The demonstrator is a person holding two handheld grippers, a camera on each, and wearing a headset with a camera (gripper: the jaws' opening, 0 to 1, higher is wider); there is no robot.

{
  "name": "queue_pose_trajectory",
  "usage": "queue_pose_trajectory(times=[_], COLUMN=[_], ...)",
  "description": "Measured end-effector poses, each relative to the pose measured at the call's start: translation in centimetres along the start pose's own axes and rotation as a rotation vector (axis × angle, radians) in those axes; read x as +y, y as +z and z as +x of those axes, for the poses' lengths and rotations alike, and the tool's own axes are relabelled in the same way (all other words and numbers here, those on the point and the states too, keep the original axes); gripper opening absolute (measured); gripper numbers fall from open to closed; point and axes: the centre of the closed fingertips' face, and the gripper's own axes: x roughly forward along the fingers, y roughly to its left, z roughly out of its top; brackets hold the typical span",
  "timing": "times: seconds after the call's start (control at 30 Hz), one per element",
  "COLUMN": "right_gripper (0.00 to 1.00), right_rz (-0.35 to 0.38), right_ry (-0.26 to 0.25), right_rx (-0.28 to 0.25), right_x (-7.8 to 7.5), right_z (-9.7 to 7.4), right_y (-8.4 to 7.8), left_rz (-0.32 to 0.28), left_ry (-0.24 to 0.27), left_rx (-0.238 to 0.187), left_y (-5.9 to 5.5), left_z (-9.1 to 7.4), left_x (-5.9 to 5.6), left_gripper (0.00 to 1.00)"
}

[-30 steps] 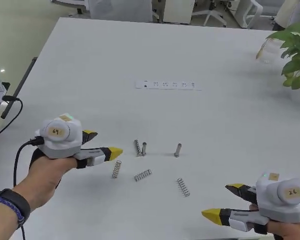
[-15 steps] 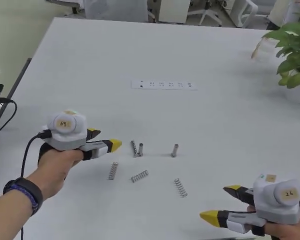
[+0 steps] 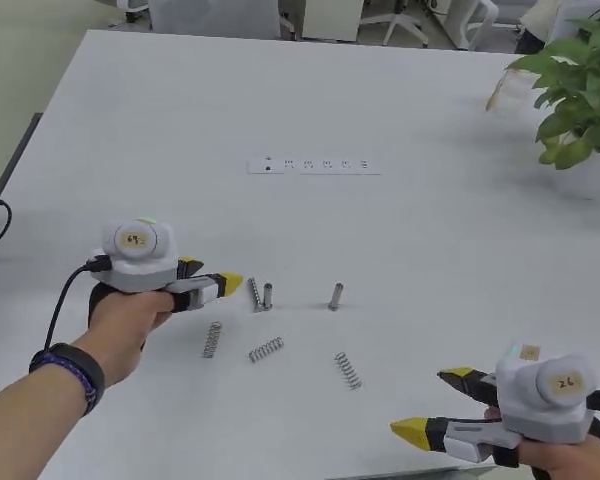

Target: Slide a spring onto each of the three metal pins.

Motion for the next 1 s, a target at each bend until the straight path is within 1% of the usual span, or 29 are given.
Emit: queue_pose_trajectory(times=[0.13,0.37,0.67,0.73,1.0], right_gripper=[0.67,0.67,0.67,0.67,0.67], right_rz=[0.001,-0.003,0.005,0.006,0.009], right_ry=[-0.001,0.002,-0.003,-0.003,-0.001], right_rx=[-0.001,0.007,0.003,0.005,-0.002], right_x=[-0.1,-0.1,-0.5,-0.5,-0.6], right_z=[0.0,-0.1,-0.3,-0.4,-0.2], right_y=[0.1,0.0,0.0,-0.1,0.2], left_rz=[-0.024,-0.052,-0.080,-0.096,-0.126], left_ry=[0.003,0.007,0.008,0.004,0.017], left_rx=[-0.002,0.013,0.037,0.041,0.064], left_y=[-0.1,-0.6,-1.4,-1.5,-2.3], left_z=[0.8,1.9,3.2,3.5,4.6], left_x=[0.0,0.1,-0.2,-0.3,0.0], left_gripper=[0.37,0.36,0.34,0.33,0.29])
